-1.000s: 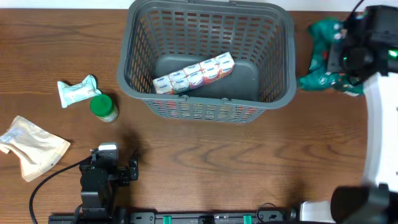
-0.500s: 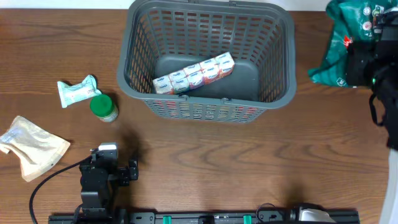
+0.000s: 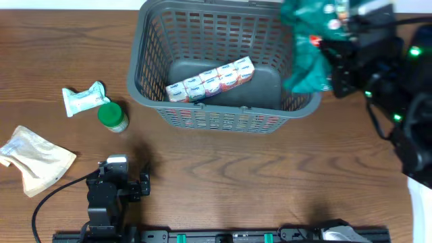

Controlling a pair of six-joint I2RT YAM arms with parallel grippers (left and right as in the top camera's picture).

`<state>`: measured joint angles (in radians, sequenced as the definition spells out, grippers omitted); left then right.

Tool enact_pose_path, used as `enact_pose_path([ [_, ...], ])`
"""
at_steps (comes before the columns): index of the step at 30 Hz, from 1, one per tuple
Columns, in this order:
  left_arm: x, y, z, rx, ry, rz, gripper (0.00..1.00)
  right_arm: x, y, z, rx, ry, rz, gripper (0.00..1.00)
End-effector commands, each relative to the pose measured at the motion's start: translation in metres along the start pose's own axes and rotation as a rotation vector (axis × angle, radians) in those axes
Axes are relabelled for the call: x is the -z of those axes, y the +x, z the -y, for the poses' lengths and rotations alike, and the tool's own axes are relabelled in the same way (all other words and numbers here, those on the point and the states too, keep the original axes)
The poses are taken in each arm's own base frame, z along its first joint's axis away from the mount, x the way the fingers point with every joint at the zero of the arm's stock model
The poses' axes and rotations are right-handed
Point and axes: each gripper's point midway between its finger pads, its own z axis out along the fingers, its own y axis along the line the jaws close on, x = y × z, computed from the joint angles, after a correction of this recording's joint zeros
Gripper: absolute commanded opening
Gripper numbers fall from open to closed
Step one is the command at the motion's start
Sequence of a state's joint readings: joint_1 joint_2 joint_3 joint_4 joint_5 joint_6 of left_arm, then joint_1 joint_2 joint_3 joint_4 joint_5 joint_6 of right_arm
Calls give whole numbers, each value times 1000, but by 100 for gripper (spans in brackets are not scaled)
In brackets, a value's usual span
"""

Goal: Pack container
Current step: 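Carry the Nescafe bag over the basket and release it inside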

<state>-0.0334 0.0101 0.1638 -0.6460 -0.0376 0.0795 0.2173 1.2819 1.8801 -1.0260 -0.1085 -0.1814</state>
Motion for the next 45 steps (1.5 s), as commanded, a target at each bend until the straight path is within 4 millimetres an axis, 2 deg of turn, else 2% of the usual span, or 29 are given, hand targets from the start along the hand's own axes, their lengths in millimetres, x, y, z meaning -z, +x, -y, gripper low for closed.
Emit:
enact_pose_path([
  [1, -1, 2, -5, -3, -28, -3, 99, -3, -23, -23, 55, -50, 65, 2],
  [13, -1, 2, -5, -3, -28, -3, 99, -107, 16, -75, 96, 83, -161, 1],
  [18, -1, 2, -5, -3, -28, -3, 99, -133, 29, -77, -21, 103, -201, 1],
  [23, -1, 2, -5, -3, -28, -3, 99, -139, 37, -52, -133, 223, -220, 1],
  [28, -1, 2, -5, -3, -28, -3, 99, -141, 50, -41, -175, 263, -262, 1],
  [32, -1, 2, -5, -3, -28, -3, 99, -145, 70, -34, -218, 294, -333, 1],
  [38, -1, 2, -5, -3, -28, -3, 99, -154, 95, -43, -219, 253, -438, 2],
  [45, -1, 2, -5, -3, -28, -3, 99, -159, 114, -55, -285, 220, -511, 1],
])
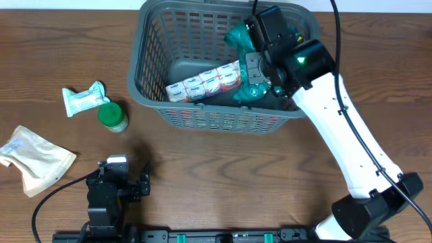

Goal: Pack container
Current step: 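Carry the Nescafe bag over the basket and release it inside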

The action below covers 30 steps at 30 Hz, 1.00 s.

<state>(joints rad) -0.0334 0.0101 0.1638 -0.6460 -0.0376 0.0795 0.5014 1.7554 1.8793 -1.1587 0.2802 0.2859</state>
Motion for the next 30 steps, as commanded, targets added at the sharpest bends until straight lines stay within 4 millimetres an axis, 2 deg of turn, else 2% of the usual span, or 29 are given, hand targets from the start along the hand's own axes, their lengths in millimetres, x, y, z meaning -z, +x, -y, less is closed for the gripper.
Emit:
enact_pose_path([
  [1, -1, 2, -5, -3, -28, -3, 99, 13, -13, 5, -90, 1, 49, 1],
  [14, -1, 2, -5, -3, -28, -3, 99, 2, -4, 2, -126, 5, -3, 1],
  [15, -1, 2, -5, -3, -28, -3, 99, 2, -4, 2, -126, 4, -3, 5],
  [16, -1, 2, -5, -3, -28, -3, 99, 2, -4, 2, -126, 4, -3, 25],
  [17, -1, 2, -5, -3, -28, -3, 99, 2, -4, 2, -122, 4, -3, 52],
  [21, -1, 2, -5, -3, -28, -3, 99, 2, -4, 2, -121, 4, -4, 95],
  [22, -1, 2, -5, -3, -28, -3, 99, 2, -4, 2, -121, 4, -4, 99],
  [26, -1, 2, -5, -3, -28, -3, 99, 2, -5, 2, -110, 2, 1, 99],
  [30, -1, 2, -5, -3, -28, -3, 99, 5, -15, 0, -58, -10, 40, 99],
])
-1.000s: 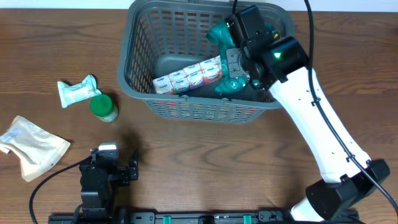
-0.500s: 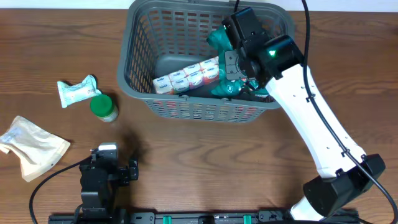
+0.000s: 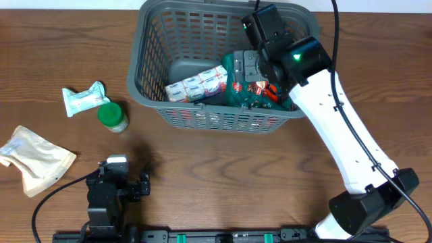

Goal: Pack container
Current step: 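Carry the Nescafe bag over the basket and release it inside, then raise the right gripper away to the upper right corner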

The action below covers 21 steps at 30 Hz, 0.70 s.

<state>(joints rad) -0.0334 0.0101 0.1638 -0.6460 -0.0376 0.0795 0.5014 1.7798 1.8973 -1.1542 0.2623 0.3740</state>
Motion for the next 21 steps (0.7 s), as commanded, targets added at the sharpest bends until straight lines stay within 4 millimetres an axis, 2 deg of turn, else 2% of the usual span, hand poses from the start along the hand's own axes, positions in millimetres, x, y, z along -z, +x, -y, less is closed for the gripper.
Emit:
enact_pose_path([
  [1, -1, 2, -5, -3, -28, -3, 99, 13, -16, 4, 44, 1, 59, 99],
  [3, -1, 2, -5, -3, -28, -3, 99, 24, -25, 8, 51, 8, 91, 99],
  [6, -1, 2, -5, -3, -28, -3, 99, 52, -45, 25, 0, 38, 155, 99],
  [9, -1, 2, -5, -3, -28, -3, 99, 88, -63, 61, -142, 90, 218, 99],
  [11, -1, 2, -5, -3, -28, -3, 99, 110, -69, 92, -235, 136, 249, 99],
  [13, -1, 2, -5, -3, -28, -3, 99, 127, -70, 124, -301, 194, 267, 99],
  [16, -1, 2, -5, -3, -28, -3, 99, 147, -61, 180, -396, 321, 266, 99],
  [19, -1, 2, -5, -3, -28, -3, 99, 154, -49, 216, -464, 384, 239, 99],
  [21, -1, 2, -5, -3, -28, -3, 99, 156, -42, 233, -499, 416, 223, 99],
])
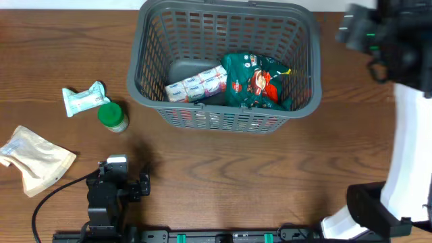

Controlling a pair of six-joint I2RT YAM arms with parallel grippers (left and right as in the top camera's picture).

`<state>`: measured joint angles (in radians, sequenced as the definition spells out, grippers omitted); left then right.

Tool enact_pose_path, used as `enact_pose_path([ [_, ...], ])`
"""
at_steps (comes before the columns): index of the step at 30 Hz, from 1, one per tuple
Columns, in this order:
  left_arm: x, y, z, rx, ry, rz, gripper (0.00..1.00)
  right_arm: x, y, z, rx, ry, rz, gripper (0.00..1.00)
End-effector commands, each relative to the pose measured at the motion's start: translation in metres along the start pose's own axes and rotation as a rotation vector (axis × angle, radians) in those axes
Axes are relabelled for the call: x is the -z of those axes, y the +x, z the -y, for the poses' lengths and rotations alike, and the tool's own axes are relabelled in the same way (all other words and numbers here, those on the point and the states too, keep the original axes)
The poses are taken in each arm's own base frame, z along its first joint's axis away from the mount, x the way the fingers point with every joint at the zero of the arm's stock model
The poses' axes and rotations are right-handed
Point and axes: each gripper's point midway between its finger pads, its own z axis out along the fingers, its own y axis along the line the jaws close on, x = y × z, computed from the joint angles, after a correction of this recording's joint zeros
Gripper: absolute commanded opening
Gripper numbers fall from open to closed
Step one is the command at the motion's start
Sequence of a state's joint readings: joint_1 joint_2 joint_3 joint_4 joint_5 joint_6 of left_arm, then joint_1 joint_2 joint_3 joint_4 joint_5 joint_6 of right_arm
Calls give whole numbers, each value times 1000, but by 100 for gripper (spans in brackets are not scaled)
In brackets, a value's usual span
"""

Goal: Pack container
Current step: 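Raise the right gripper away to the upper right corner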

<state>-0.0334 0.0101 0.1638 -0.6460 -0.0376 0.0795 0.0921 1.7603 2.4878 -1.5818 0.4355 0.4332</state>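
The grey mesh basket [223,30] stands at the back middle of the table. Inside it lie a row of small white cartons [196,84] and, to their right, a green snack bag [256,82] lying flat. My right gripper [368,30] is blurred, high at the basket's right and clear of it, with nothing seen in it; its jaws cannot be made out. At the front left my left gripper [116,177] rests low on the table, and its fingers are not readable from above.
Left of the basket lie a pale green packet [84,98], a green-lidded jar [113,116] and a beige pouch [37,158]. The right arm's white link [408,155] runs down the right edge. A black rail [216,236] lines the front.
My right gripper has left the basket and now sits up at the right of it. The green snack bag stays behind in the basket, lying beside the cartons.
First my right gripper held the green bag outside the basket's right rim. Then it was over the basket's inside with the bag lowered in. Then the bag lay flat under the gripper. Now the bag lies alone and the gripper is away. The left arm never moved.
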Motion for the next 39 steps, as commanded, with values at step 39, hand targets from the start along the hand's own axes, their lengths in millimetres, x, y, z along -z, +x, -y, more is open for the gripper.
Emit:
enact_pose_path([
  [39, 13, -53, -10, 46, -43, 198, 99, -5, -7, 41, -85, 100, 2, 99],
])
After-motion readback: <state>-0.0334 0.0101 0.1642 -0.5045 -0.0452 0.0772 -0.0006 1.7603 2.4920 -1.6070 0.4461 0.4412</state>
